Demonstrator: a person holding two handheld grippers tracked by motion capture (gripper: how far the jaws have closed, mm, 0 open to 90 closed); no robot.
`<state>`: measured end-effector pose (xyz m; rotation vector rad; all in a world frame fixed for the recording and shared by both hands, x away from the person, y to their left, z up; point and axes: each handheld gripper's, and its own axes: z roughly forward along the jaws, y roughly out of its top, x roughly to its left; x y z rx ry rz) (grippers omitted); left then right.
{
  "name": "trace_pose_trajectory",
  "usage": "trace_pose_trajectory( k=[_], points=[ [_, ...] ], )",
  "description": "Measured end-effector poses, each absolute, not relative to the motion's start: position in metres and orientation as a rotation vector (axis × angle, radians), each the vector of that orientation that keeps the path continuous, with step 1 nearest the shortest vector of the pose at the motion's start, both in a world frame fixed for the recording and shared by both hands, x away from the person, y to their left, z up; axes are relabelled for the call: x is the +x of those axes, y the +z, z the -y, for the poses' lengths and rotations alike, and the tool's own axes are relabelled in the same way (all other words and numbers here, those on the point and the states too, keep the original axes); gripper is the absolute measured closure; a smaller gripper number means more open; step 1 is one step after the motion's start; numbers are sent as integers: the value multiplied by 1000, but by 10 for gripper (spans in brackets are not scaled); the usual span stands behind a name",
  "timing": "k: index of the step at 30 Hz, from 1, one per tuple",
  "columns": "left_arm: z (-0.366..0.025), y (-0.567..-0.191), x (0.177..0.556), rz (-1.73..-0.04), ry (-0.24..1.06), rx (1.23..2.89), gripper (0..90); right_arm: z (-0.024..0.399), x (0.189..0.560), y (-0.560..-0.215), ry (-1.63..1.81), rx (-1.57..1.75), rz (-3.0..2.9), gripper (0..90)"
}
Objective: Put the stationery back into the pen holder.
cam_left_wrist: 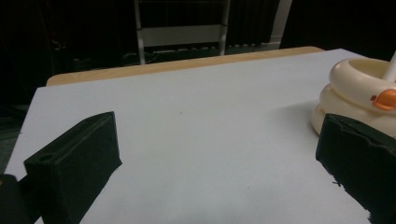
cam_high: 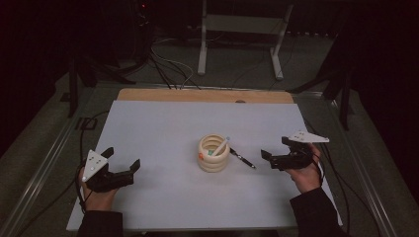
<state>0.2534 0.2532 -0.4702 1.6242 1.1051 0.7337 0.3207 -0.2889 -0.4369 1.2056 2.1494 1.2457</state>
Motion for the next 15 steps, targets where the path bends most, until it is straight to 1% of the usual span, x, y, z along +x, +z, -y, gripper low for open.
trace_pose_trajectory(
  k=[9, 15],
  points=[
    [-255, -470, 252, -1108, 743, 1615, 1, 280, 335, -447, 1167, 1245, -2228, 7],
    [-254, -471, 253, -1109, 739, 1615, 1, 276, 340, -447, 1144, 1242, -2256, 15]
  ],
)
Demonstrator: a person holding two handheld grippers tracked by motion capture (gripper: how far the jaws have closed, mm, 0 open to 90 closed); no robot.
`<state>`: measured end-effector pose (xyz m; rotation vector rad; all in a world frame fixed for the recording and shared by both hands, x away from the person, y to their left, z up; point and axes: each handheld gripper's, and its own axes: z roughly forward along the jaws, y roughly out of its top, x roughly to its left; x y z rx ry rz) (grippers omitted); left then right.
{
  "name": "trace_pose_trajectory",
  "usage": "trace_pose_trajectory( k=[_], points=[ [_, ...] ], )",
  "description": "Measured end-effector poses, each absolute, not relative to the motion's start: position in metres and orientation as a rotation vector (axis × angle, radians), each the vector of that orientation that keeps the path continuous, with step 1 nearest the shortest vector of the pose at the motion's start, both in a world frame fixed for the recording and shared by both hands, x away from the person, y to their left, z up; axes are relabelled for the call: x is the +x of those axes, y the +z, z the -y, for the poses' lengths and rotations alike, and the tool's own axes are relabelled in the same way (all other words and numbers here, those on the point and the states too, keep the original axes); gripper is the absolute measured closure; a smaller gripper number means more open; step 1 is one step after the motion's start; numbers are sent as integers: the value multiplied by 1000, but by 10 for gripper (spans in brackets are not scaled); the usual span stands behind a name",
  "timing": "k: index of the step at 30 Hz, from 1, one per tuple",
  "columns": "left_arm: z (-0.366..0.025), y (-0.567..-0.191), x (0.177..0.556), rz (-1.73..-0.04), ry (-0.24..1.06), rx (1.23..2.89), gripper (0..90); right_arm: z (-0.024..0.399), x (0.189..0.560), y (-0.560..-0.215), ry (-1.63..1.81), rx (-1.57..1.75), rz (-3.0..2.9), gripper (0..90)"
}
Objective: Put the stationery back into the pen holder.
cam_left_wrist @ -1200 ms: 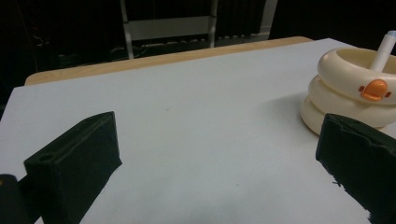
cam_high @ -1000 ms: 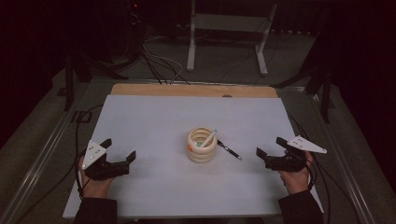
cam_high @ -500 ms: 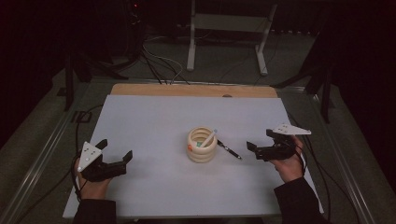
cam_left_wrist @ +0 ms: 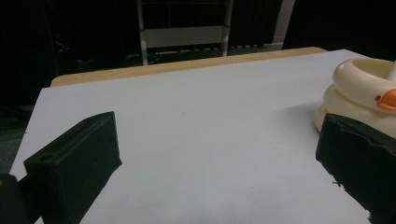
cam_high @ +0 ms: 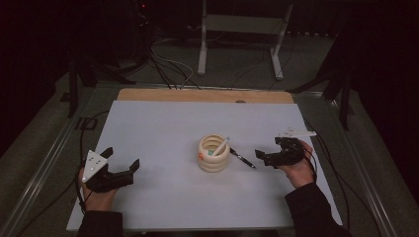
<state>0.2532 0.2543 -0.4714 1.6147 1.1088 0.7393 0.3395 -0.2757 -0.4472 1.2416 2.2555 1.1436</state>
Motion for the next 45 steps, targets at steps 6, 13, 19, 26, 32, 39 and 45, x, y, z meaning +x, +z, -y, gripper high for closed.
trace_pose_trajectory(
  k=[6, 13, 19, 26, 32, 39, 45],
  points=[
    [-254, -473, 254, -1107, 732, 1619, 1, 268, 347, -446, 1110, 1218, -2299, 16],
    [-255, -474, 254, -1113, 733, 1621, 1, 261, 352, -456, 1065, 1207, -2351, 20],
    [-255, -474, 253, -1115, 732, 1615, 1, 256, 355, -462, 1028, 1190, -2413, 46],
    [-255, -474, 253, -1114, 735, 1615, 1, 254, 356, -467, 1012, 1197, -2420, 52],
    [-255, -474, 253, -1114, 734, 1616, 1, 251, 356, -475, 989, 1196, -2448, 57],
    [-256, -473, 253, -1118, 735, 1611, 1, 246, 355, -480, 953, 1184, -2478, 60],
    [-256, -474, 253, -1118, 733, 1616, 1, 245, 355, -485, 935, 1190, -2497, 74]
  ],
)
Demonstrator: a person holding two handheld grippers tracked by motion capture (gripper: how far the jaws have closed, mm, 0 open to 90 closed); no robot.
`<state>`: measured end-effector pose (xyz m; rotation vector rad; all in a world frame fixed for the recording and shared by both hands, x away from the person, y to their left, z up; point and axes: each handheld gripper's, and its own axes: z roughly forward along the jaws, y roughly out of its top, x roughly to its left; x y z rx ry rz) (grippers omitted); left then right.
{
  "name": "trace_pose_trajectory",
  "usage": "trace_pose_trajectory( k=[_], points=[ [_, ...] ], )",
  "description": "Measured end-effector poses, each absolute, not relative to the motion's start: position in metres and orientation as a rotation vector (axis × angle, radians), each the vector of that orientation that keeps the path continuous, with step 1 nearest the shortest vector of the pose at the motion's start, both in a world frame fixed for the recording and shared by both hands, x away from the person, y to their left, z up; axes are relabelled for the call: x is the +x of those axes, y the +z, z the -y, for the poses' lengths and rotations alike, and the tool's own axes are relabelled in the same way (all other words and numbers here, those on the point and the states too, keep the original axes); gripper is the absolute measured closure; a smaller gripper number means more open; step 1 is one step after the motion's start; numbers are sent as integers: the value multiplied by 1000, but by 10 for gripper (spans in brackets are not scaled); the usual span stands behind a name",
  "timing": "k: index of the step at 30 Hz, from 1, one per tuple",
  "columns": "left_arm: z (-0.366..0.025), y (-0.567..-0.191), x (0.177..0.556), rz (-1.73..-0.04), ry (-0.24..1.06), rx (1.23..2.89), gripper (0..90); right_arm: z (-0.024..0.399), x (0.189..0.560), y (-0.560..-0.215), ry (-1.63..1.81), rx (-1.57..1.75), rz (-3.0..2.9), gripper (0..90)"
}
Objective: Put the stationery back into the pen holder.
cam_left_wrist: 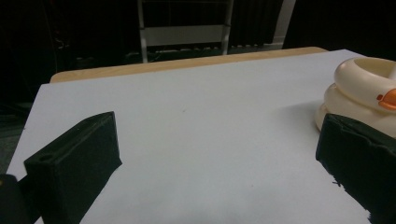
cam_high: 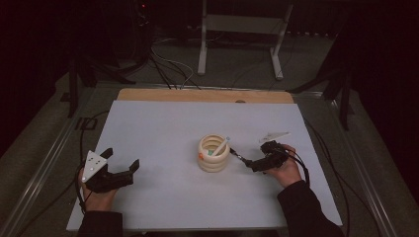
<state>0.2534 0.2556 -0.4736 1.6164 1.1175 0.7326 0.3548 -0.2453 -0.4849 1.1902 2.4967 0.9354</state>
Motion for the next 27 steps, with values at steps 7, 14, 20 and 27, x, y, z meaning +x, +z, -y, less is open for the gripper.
trace_pose_trajectory(
  k=[7, 14, 20, 27],
  points=[
    [-256, -474, 253, -1119, 731, 1616, 1, 243, 354, -489, 899, 1184, -2500, 155],
    [-256, -474, 253, -1120, 733, 1618, 1, 240, 352, -493, 847, 1146, -2526, 280],
    [-254, -474, 254, -1118, 732, 1623, 1, 240, 351, -499, 814, 1099, -2593, 593],
    [-255, -475, 254, -1124, 731, 1622, 1, 232, 352, -505, 766, 1046, -2636, 739]
  ],
)
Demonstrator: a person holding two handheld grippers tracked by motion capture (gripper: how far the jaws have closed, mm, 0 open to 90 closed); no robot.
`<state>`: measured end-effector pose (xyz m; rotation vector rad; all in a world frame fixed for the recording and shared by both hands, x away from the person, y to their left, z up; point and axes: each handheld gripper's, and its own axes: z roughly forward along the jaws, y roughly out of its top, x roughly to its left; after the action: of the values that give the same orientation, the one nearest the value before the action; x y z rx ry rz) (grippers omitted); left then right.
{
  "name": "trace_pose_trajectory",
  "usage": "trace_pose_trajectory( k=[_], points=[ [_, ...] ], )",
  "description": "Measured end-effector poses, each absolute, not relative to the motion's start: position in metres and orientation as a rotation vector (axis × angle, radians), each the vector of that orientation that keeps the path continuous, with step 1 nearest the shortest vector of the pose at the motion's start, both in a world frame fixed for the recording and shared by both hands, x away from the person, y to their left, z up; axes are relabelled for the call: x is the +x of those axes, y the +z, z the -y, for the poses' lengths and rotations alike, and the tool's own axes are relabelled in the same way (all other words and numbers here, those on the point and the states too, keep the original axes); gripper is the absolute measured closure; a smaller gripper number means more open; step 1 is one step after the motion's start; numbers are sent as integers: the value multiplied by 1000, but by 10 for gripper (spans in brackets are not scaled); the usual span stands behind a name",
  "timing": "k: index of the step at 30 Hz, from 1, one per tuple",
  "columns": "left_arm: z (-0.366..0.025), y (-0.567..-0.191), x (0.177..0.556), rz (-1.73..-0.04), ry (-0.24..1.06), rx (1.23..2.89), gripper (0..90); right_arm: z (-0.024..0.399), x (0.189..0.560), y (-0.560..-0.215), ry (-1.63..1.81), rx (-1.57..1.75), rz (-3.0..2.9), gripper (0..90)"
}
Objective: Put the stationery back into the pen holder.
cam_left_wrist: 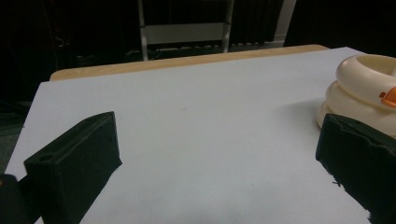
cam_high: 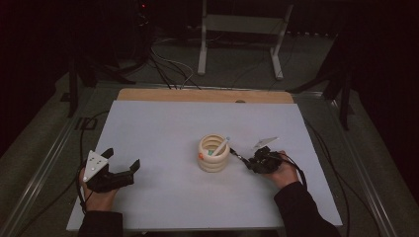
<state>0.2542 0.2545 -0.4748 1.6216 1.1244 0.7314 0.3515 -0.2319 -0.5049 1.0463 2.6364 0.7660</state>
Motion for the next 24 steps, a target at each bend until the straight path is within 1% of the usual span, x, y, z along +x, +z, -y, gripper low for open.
trace_pose_trajectory(
  k=[1, 2, 3, 24],
  points=[
    [-254, -475, 254, -1124, 732, 1622, 1, 231, 351, -506, 761, 1028, -2635, 760],
    [-254, -475, 254, -1123, 731, 1622, 1, 231, 351, -505, 762, 1028, -2636, 801],
    [-254, -475, 254, -1123, 731, 1624, 1, 232, 351, -505, 762, 1027, -2640, 808],
    [-254, -475, 254, -1123, 733, 1623, 1, 232, 346, -496, 772, 977, -2605, 815]
  ],
)
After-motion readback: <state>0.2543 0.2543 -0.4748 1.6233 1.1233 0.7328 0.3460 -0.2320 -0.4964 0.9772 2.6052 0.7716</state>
